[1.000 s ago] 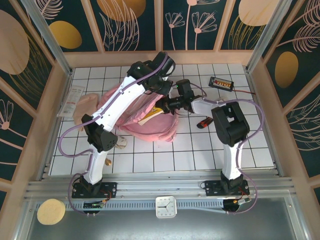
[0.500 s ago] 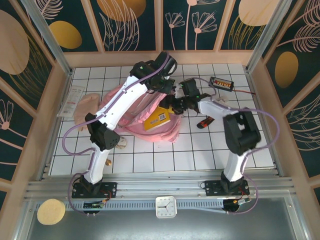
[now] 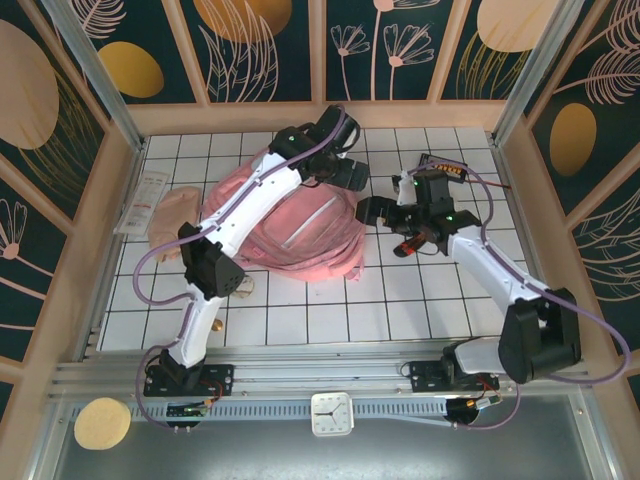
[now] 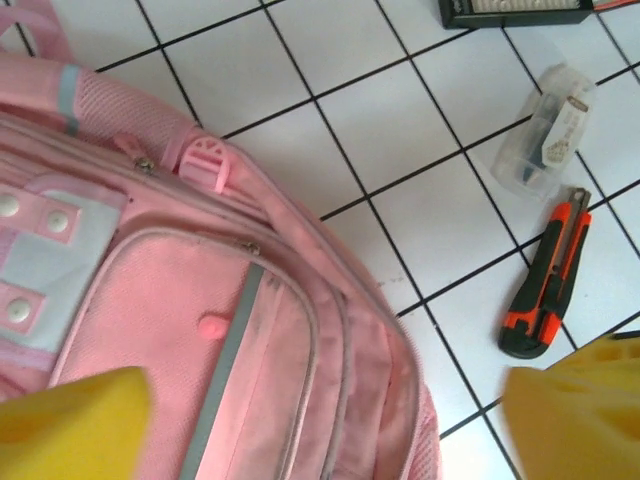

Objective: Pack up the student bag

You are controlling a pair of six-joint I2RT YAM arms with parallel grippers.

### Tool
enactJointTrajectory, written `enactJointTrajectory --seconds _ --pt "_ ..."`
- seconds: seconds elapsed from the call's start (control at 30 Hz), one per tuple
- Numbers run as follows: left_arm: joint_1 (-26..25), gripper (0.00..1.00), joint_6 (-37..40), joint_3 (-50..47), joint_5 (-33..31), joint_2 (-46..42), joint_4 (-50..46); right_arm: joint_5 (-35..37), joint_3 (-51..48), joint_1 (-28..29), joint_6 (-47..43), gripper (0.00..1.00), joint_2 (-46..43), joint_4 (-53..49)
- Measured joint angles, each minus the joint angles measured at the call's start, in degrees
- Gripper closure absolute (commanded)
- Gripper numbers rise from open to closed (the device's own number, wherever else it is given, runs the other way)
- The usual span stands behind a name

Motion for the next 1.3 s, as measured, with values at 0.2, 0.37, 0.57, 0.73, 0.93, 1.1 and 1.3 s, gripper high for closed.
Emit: enactJointTrajectory --seconds 0.2,0.37,0.57,0.73,0.93,1.1,1.3 --pt "2.4 0.01 -7.4 -22.6 -3.4 -16.2 2.8 -0.9 0.1 4.9 5.9 0.01 -0.4 -2.3" --pt "9.7 0.01 -16.7 -43.9 -2.0 -30.7 6.1 -2.6 -2.2 10.4 12.9 0.02 5.5 -2.9" --pt "17.1 0.01 -24.3 -63.5 4.8 -41.3 13.6 -2.7 -1.8 11.3 17.6 0.06 14.6 -1.8" --pt "21.7 0.01 -26.6 -71.5 8.5 -44.1 18.9 -1.4 1.8 9.7 19.0 0.7 21.6 -1.2" --pt "26.8 0.06 -28.1 -79.9 13.0 -45.7 26.9 -1.4 8.7 2.3 18.8 1.0 28.0 -1.0" --pt "29.1 0.16 -29.4 -83.2 16.0 -43.7 34.9 -1.1 17.3 0.4 18.3 1.0 33.5 -1.8" --pt "29.3 0.2 -30.8 -86.2 18.7 -37.9 44.4 -2.8 20.1 0.2 19.8 1.0 35.1 -2.2"
